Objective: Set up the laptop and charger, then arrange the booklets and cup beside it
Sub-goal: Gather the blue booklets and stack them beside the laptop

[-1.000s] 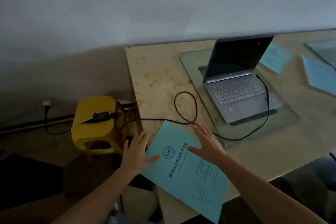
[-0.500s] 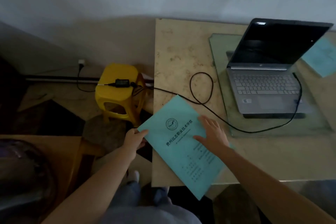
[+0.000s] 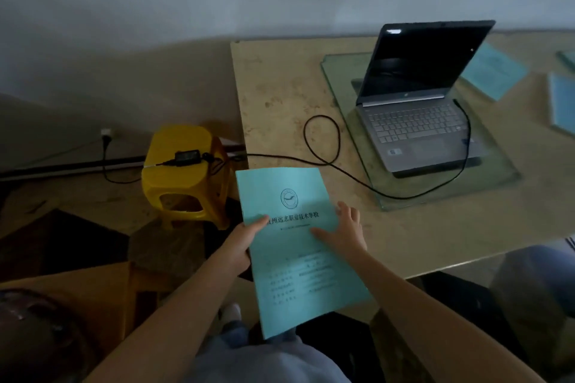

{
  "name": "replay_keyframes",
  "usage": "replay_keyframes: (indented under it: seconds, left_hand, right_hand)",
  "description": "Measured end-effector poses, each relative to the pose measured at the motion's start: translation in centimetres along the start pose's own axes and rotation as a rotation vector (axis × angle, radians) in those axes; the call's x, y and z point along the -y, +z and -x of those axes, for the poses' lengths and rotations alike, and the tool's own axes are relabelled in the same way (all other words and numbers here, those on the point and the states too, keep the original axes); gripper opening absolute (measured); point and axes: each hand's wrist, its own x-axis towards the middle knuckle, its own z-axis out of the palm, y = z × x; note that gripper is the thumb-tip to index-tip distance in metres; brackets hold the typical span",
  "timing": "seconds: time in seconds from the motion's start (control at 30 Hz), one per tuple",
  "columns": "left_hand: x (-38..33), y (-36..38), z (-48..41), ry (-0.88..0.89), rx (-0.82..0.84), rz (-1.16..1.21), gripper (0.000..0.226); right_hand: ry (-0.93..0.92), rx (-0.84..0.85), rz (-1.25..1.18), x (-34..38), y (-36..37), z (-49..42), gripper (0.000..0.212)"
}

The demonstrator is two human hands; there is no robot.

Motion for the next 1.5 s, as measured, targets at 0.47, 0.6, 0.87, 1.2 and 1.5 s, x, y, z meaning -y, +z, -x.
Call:
replay_keyframes:
  seconds: [0.47,0.6,0.87,1.2,1.5]
  left_hand:
    - [-7.8,4.2,0.9,0.034,0.414,-0.391,0.014]
    - [-5.4,7.6,1.4,-0.007,0.428,-0.491,0.019]
    - [-0.4,16.3,1.0,-0.004,0.416,-0.544,0.032]
    - [9.5,35.1,-1.6,-0.021,0.375,-0.659,0.035]
    - [14.8,46.2,-2.6,-0.040,0.328,-0.614,0.046]
  right_hand:
    - [0.145,-0.027,-0.725,-1.8,-3.7,6.1,0.029]
    - [0.188,-0.242,-0.767,-4.9,-3.8,8.3,0.022]
    - [0.214,-0.395,-0.885,-12.4,-10.1,9.0,0.008]
    - [0.292,-0.505,-0.940,-27.8,-21.3,8.8,0.026]
    - [0.331,-0.531,-0.911,-36.8,-28.6,6.8,0.026]
